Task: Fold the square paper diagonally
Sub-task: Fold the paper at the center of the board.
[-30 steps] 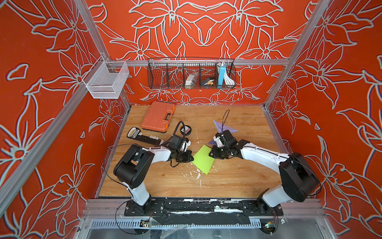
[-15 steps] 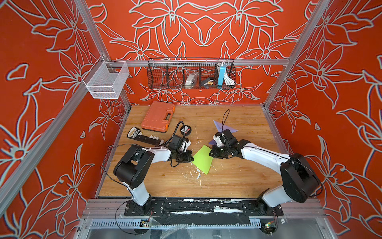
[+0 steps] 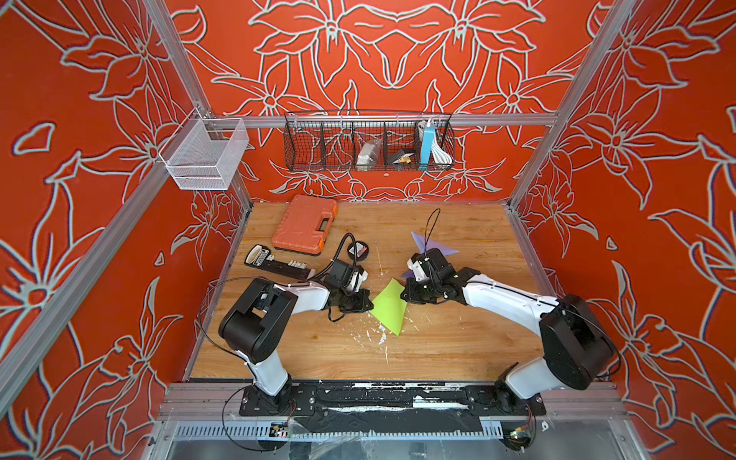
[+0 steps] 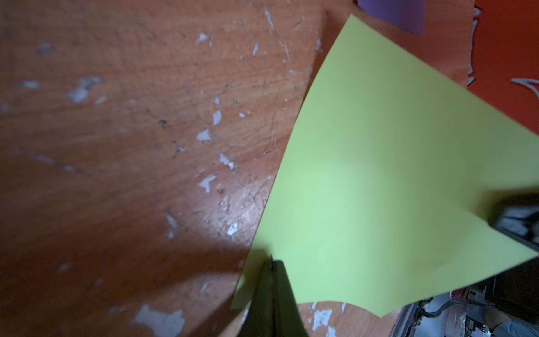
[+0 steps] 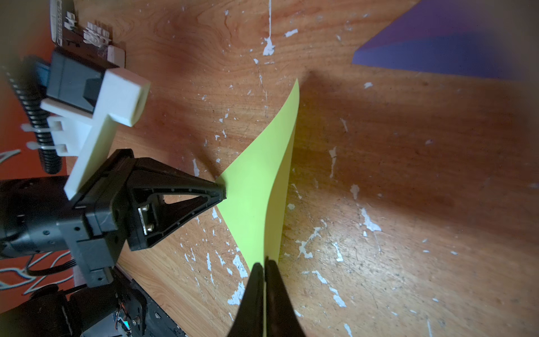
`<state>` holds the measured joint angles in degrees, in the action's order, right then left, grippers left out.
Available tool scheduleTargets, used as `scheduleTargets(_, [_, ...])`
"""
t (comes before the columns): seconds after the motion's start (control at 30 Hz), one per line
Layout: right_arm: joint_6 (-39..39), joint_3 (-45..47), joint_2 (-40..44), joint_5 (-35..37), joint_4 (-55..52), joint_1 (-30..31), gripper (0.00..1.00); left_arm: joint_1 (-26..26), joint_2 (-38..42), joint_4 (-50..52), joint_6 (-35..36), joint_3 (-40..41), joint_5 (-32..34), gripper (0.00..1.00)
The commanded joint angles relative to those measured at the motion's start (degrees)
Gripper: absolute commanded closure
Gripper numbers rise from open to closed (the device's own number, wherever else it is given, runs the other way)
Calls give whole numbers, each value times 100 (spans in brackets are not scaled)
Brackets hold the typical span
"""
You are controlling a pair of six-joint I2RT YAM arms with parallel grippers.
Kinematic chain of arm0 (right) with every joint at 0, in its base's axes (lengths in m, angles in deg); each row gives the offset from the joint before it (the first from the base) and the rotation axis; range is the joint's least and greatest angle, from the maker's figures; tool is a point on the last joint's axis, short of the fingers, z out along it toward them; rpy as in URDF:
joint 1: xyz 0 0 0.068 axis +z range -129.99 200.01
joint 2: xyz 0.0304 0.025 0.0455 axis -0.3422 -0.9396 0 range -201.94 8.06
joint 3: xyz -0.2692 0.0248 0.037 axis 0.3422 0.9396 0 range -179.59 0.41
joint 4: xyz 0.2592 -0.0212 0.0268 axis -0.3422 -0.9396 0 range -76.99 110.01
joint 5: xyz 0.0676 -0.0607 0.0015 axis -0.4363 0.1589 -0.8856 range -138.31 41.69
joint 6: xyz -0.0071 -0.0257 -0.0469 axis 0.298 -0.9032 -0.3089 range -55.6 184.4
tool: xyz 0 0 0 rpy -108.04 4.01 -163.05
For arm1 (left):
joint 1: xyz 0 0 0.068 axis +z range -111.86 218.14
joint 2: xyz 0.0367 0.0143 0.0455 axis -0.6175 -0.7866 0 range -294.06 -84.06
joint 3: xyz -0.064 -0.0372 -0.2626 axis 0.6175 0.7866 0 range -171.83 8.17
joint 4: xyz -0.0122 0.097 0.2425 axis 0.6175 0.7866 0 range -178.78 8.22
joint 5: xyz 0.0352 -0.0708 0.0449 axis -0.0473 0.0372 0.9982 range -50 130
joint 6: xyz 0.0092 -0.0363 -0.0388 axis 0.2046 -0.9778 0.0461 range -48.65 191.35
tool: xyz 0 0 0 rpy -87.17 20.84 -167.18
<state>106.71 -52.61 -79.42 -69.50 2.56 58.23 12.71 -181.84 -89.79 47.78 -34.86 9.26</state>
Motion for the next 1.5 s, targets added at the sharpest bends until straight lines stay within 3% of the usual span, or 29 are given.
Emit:
scheduleTargets(0.0, [-33, -214, -206, -123, 42, 136, 92, 28, -141, 519, 76, 186, 349, 99])
scheduleTargets(0.33, [111, -416, -738, -193, 355, 357, 87, 30, -130, 505, 81, 194, 323, 99])
scheduleTargets(1.47, [267, -867, -1735, -426, 808, 571, 87, 30, -127, 482, 57, 190, 297, 99])
